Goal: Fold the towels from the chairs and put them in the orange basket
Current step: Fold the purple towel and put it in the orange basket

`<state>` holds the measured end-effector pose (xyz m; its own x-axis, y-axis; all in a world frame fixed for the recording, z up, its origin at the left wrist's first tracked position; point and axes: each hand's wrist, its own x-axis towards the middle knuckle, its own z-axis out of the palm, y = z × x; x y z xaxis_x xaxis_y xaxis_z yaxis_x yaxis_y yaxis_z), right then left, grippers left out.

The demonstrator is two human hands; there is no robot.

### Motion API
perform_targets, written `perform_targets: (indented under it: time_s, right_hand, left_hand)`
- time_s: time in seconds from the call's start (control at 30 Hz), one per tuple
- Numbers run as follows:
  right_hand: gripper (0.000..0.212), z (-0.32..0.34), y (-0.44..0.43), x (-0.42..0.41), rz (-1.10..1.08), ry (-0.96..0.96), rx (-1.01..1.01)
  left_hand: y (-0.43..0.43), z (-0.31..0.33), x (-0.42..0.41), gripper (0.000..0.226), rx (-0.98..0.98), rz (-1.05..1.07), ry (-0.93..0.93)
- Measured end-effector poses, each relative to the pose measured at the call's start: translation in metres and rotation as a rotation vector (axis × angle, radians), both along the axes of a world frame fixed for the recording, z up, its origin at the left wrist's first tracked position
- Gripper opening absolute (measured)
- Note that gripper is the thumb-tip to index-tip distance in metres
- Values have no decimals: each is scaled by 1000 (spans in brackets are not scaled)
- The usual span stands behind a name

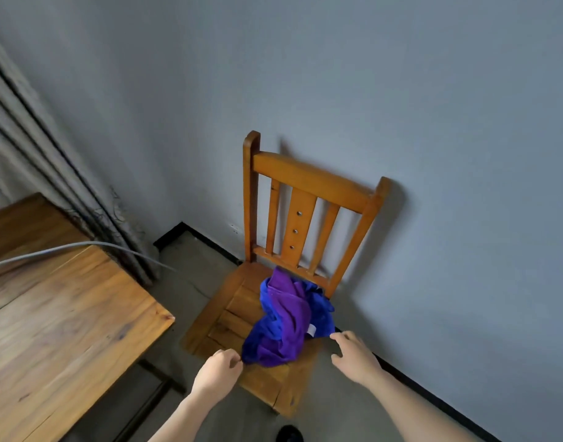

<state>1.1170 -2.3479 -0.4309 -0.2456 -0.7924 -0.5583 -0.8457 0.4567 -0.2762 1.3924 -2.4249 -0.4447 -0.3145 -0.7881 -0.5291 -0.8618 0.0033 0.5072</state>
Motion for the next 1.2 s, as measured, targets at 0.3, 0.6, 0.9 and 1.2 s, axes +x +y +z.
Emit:
perform_targets:
  time_s: [0.3, 0.6, 0.9, 1.2]
  right_hand:
    - [45, -57, -50, -9, 25, -137, 96]
    - [47, -119, -106, -2, -111, -200, 82]
    - [66, -184, -166, -4, -139, 8, -13]
    - [28, -189, -178, 1, -91, 130, 113]
  left_hand:
    - [-21, -34, -21, 24, 106, 59, -115]
    - [-87, -94, -70, 27, 150, -5, -71]
    - [-104, -156, -82, 25, 225, 31, -35]
    - [-125, -159, -58, 27, 243, 86, -68]
